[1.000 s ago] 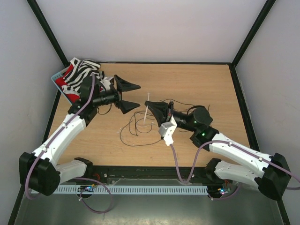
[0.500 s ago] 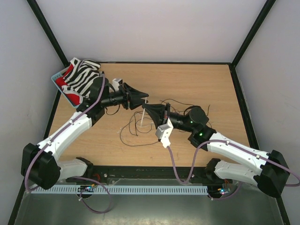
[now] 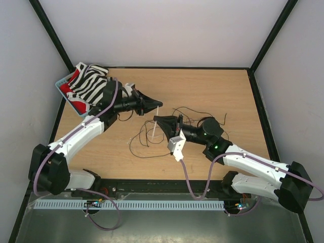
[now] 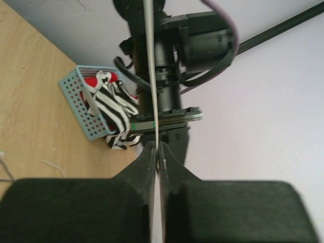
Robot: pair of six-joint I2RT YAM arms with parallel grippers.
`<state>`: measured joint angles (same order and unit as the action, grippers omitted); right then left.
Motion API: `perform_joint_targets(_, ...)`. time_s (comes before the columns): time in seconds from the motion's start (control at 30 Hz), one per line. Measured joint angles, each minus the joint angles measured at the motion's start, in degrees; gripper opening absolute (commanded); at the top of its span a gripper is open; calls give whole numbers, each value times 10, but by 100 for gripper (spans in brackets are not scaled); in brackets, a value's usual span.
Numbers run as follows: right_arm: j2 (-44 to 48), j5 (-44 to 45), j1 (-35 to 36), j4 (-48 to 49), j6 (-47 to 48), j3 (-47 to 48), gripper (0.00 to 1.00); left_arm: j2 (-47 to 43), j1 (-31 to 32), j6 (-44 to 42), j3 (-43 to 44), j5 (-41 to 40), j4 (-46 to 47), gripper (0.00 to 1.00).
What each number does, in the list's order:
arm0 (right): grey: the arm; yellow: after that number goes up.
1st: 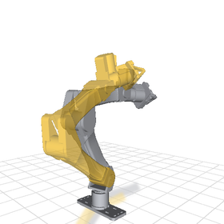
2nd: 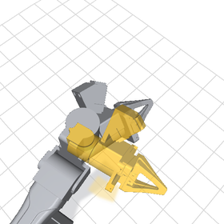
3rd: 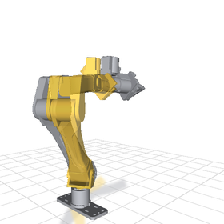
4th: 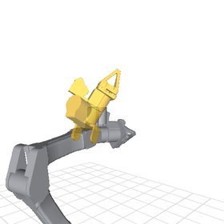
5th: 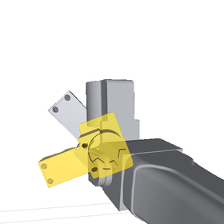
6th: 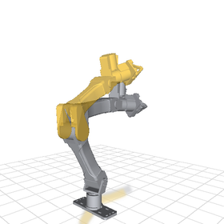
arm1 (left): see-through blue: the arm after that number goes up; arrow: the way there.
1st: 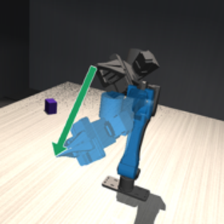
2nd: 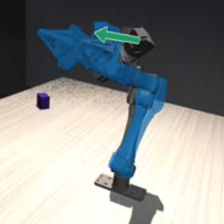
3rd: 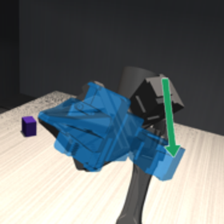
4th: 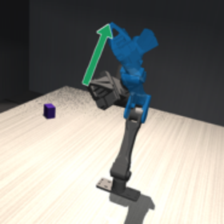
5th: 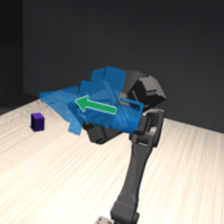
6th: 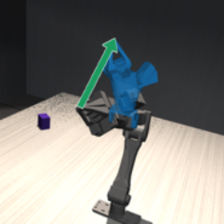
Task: Zip-tie the wires
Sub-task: Pick up the ribbon at the center of the board.
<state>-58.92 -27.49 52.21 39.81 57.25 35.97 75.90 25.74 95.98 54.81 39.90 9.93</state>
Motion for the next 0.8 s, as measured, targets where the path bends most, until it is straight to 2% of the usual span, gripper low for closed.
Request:
perform_joint_targets(0.03,1,2,0,0,-3,-6,23,4,-1,-4,5,-1,0,0)
perform_joint_targets(0.2,25,26,0,10,-34,-63,63,37,-19,-55,58,3,0,0)
perform_joint_targets(0.33,63,59,0,20,-81,-126,84,72,-49,-124,122,0,4,0)
perform_joint_targets(0.57,125,164,0,5,-235,-163,99,190,-71,-284,240,-9,27,0)
perform_joint_targets(0.67,152,209,0,-36,-306,-152,99,256,-68,-350,279,-9,57,0)
perform_joint_targets(0.8,172,254,0,-120,-380,-107,100,336,-66,-407,292,-15,146,0)
